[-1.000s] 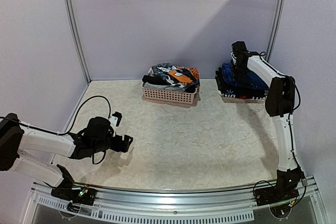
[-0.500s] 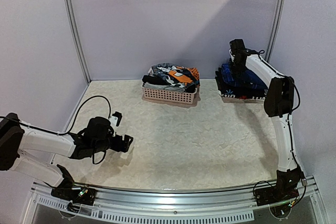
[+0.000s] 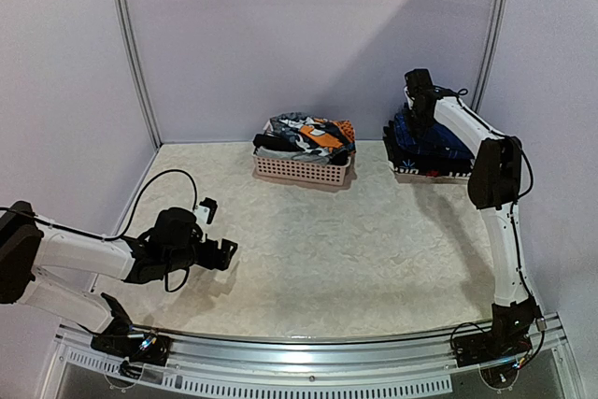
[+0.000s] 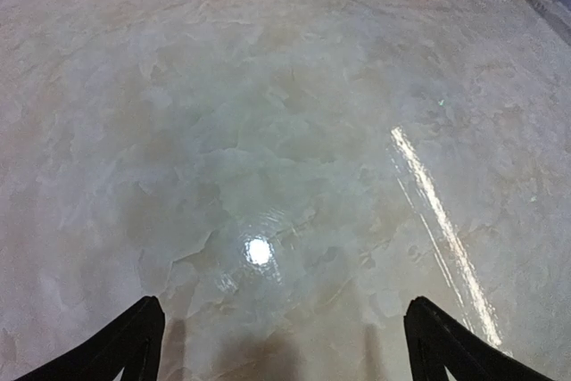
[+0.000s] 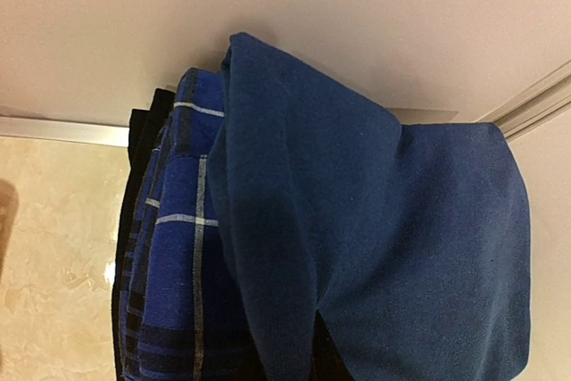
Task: Fold and stack the mixed laundry pile
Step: Adjust the square-folded T-shirt at the corner of the board.
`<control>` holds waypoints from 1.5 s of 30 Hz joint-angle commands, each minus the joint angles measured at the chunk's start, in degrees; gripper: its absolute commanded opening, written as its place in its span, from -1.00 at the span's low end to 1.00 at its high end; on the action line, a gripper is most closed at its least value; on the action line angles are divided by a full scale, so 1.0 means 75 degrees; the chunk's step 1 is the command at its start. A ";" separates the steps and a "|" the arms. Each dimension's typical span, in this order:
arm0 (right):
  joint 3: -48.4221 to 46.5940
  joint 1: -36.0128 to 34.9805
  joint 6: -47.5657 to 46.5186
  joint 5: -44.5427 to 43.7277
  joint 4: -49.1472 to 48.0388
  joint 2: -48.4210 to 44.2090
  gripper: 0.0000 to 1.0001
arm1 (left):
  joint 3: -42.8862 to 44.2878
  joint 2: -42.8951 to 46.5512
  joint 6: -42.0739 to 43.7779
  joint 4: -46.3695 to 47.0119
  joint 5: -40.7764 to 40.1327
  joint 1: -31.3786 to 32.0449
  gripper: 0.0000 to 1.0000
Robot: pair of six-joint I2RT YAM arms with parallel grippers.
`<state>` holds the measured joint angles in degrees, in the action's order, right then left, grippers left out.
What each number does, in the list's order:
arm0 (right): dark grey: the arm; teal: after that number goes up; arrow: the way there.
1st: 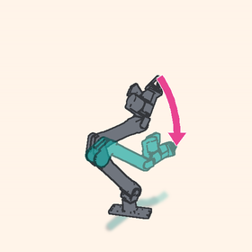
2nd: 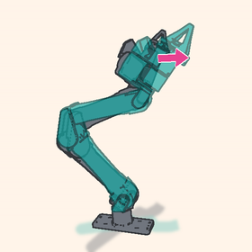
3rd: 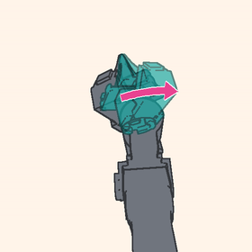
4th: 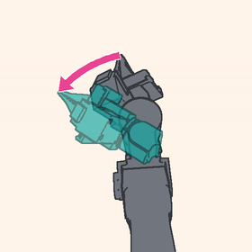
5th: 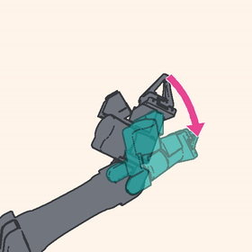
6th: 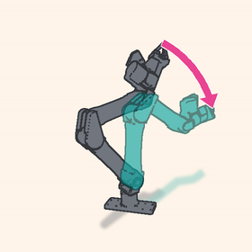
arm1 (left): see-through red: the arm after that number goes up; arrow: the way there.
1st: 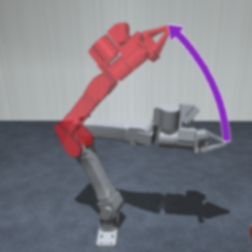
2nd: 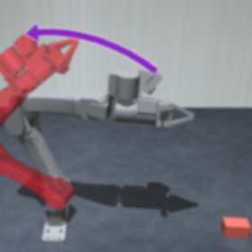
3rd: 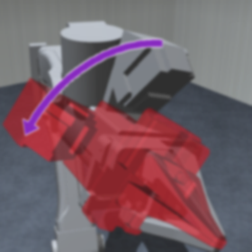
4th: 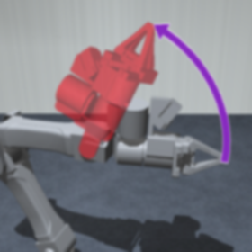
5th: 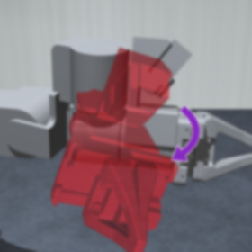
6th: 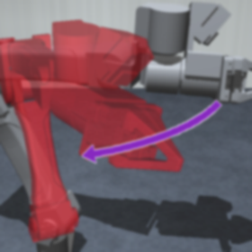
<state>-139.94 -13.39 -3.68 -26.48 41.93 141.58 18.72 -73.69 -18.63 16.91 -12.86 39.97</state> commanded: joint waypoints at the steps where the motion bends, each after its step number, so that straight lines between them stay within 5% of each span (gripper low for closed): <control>1: -0.0191 -0.0185 0.0194 0.0172 -0.0256 0.0171 -0.84 | 0.0000 -0.0017 0.0047 0.0100 0.0017 0.0050 0.91; 12: 0.0421 -0.0195 0.0759 0.1895 -0.0355 -0.0499 0.14 | 0.0161 0.0031 -0.0003 -0.0036 0.0112 0.0050 0.90; 31: 0.2777 -0.0213 0.1667 0.3432 -0.1505 -0.1403 0.22 | 0.0444 0.0040 -0.0278 -0.0175 0.0351 0.0109 0.89; 45: 0.4466 -0.0734 0.1600 0.4790 -0.2282 -0.3760 0.35 | 0.1160 0.0375 -0.0200 -0.0871 0.0297 0.0109 0.88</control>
<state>-112.36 -18.20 7.92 4.14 28.69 120.46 25.04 -72.97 -20.18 13.76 -10.68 40.03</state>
